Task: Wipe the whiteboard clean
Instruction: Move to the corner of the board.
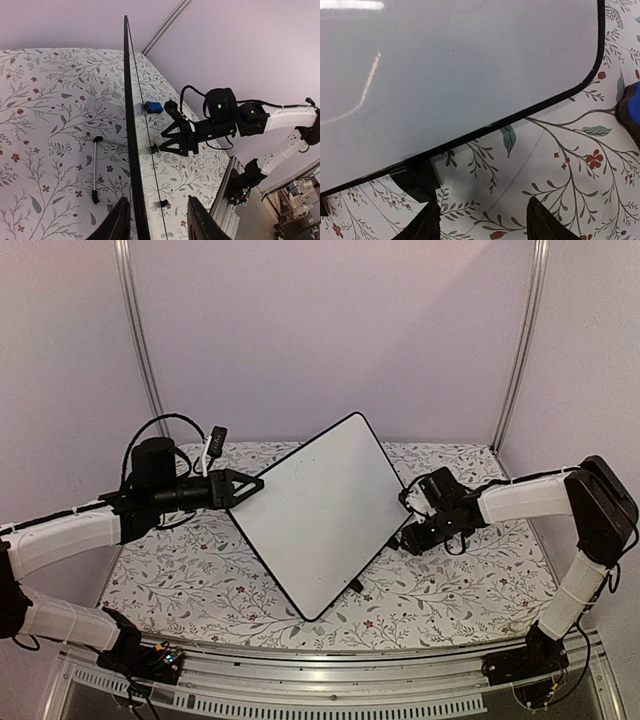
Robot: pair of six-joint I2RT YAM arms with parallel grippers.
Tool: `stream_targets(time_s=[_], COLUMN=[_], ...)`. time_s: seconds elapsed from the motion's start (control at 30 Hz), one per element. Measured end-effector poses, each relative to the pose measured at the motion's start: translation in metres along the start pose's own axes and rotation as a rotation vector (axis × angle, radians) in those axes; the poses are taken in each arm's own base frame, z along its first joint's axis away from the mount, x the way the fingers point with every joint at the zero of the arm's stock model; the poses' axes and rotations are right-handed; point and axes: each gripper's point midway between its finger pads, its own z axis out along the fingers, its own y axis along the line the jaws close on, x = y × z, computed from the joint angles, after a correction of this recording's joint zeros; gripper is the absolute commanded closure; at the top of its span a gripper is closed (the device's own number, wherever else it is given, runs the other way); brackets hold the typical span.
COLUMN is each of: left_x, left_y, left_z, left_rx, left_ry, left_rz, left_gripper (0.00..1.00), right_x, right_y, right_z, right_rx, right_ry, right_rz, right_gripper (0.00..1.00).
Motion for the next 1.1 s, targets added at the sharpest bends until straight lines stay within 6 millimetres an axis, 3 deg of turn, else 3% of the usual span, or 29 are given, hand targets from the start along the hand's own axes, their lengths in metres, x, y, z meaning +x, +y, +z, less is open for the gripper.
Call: stream_targets(time_s=[0.4, 0.77, 1.0, 1.1], left_x=[-0.005, -0.020, -0.022, -0.023], left_y=[0.002, 0.008, 0.010, 0.011], left_z=[-0.002, -0.012, -0.013, -0.014], left_rx=[-0.016, -0.064, -0.075, -0.077], left_ry=[-0.017, -0.077, -0.088, -0.089], left_rz=[0.005, 0.010, 0.007, 0.007], left_gripper=[0.32, 0.29, 0.29, 0.29], right_x=[0.000, -0.009, -0.001, -0.001], right_y=[0.020, 0.039, 0.037, 0.036], right_z=[0.004, 0.006, 0.017, 0.019], right_rx=[-0.071, -0.101, -0.066, -0.059], right_ry=[-0.034, -0.085, -0.058, -0.053], right_rz=[-0.085, -0.151, -0.148, -0.146], right_gripper=[0.48, 0.52, 0.67, 0.79])
